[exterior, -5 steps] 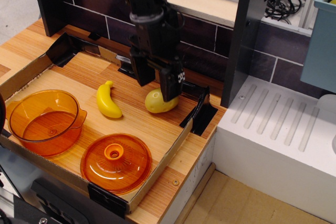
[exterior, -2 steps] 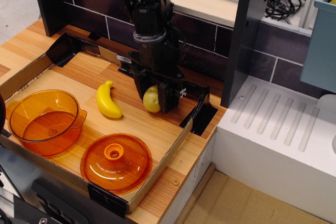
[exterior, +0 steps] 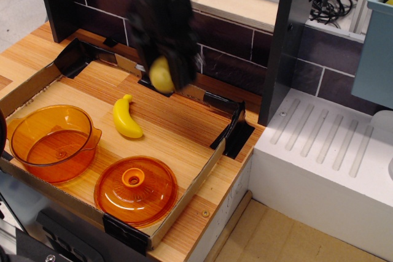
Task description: Put potato in pot
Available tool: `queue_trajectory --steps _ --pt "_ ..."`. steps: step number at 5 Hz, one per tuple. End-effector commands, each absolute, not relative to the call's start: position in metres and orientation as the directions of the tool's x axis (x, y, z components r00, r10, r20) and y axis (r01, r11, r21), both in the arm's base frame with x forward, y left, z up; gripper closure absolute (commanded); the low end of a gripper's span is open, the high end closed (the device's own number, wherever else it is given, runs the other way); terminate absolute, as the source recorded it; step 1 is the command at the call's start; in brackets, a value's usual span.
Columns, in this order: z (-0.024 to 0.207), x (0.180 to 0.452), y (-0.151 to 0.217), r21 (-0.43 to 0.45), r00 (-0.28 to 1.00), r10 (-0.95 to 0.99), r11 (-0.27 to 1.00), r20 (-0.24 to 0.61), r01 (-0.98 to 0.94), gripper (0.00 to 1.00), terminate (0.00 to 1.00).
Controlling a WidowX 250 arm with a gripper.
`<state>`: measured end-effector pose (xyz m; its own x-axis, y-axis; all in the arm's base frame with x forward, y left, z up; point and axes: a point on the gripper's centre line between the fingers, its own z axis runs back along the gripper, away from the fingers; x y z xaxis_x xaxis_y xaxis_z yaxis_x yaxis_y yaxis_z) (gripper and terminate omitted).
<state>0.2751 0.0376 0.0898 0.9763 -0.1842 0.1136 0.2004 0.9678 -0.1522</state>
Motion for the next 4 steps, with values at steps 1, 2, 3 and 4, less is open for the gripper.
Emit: queue_trajectory --steps 1,2,3,4 --pt "0.102 0.209 0.094 -0.164 0.984 -0.151 0.972 0.098 0.166 1.0 0.0" --pt "0.095 0.186 0.116 -0.161 0.98 -0.17 0.97 0.102 0.185 1.0 0.0" --pt "0.091 0.176 0.124 -0.165 0.983 -0.171 0.97 0.073 0.181 1.0 0.0" --pt "0.084 0.174 0.123 -0.128 0.98 -0.199 0.971 0.028 0.201 0.0 0.0"
